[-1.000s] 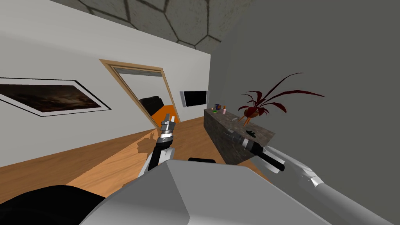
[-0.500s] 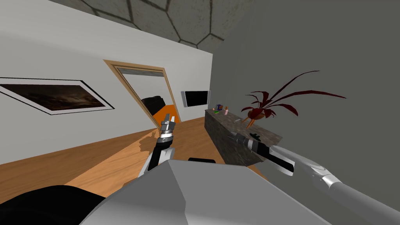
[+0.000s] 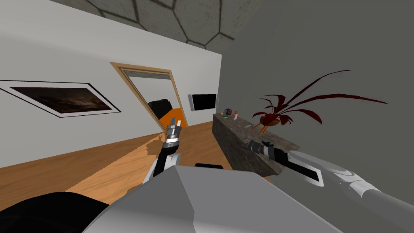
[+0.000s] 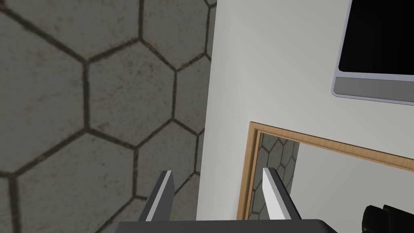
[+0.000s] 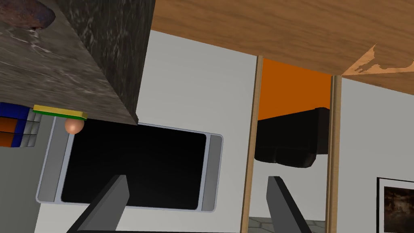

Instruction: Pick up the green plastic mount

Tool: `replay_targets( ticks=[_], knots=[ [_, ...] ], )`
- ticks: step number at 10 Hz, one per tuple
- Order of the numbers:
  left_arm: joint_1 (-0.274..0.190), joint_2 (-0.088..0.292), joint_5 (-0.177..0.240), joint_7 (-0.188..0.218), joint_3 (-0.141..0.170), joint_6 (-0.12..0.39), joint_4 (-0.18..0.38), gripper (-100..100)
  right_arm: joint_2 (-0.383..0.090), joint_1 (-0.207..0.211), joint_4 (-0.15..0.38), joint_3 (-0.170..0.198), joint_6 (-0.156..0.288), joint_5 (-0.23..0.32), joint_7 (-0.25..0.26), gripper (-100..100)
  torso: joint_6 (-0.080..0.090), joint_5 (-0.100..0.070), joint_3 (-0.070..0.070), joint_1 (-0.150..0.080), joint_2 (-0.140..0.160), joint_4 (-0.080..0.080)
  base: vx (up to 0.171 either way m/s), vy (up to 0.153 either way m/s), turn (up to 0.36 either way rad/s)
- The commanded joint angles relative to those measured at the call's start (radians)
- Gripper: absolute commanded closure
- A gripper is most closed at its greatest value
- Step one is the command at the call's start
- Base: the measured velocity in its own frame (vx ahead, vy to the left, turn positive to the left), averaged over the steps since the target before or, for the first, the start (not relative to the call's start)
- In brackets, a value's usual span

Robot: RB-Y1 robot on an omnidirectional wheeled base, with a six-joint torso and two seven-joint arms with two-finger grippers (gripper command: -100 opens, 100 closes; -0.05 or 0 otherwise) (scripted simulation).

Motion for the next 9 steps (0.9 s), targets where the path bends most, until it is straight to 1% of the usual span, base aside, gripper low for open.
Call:
replay_targets(
  ticks=[1, 2, 3, 4, 6, 7, 8, 9],
  knots=[
    [0.0, 0.0, 0.0, 0.0, 0.0, 0.0, 0.0, 0, -0.05, 0.006, 0.024, 0.017, 0.005, 0.028, -0.011, -100, 0.0, 0.0, 0.0, 0.0, 0.0, 0.0, 0.067, -0.026, 0.066],
    [0.0, 0.0, 0.0, 0.0, 0.0, 0.0, 0.0, 0, -0.066, 0.006, 0.024, 0.017, 0.005, 0.028, -0.011, -100, 0.0, 0.0, 0.0, 0.0, -0.001, 0.0, 0.051, -0.03, 0.033],
    [0.0, 0.0, 0.0, 0.0, 0.0, 0.0, 0.0, 0, -0.102, 0.018, 0.047, 0.029, 0.005, 0.051, -0.018, -100, 0.0, 0.0, 0.0, 0.0, 0.0, 0.0, 0.047, -0.044, 0.063],
    [0.0, 0.0, 0.0, 0.0, 0.0, 0.0, 0.0, 0, -0.115, 0.018, 0.047, 0.029, 0.005, 0.051, -0.018, -100, 0.0, 0.0, 0.0, -0.001, 0.0, 0.0, 0.046, -0.042, 0.032],
    [0.0, 0.0, 0.0, 0.0, 0.0, 0.0, 0.0, 0, -0.189, 0.046, 0.086, 0.052, 0.004, 0.096, -0.034, -100, 0.0, 0.0, 0.0, -0.002, 0.0, 0.0, 0.074, -0.071, 0.07],
    [0.0, 0.0, 0.0, 0.0, 0.0, 0.0, 0.0, 0, -0.206, 0.046, 0.086, 0.052, 0.004, 0.096, -0.034, -100, 0.0, -0.001, -0.001, -0.003, -0.002, 0.0, 0.062, -0.068, 0.035],
    [0.0, 0.0, 0.0, 0.0, 0.0, 0.0, 0.0, 0, -0.238, 0.06, 0.103, 0.064, 0.003, 0.118, -0.044, -100, 0.0, -0.001, -0.001, -0.003, -0.001, 0.0, 0.055, -0.069, 0.052],
    [0.0, 0.0, 0.0, 0.0, 0.0, 0.0, 0.0, 0, -0.246, 0.06, 0.103, 0.064, 0.003, 0.118, -0.044, -100, 0.0, -0.001, 0.0, -0.003, 0.0, 0.0, 0.037, -0.057, 0.025]
  ],
)
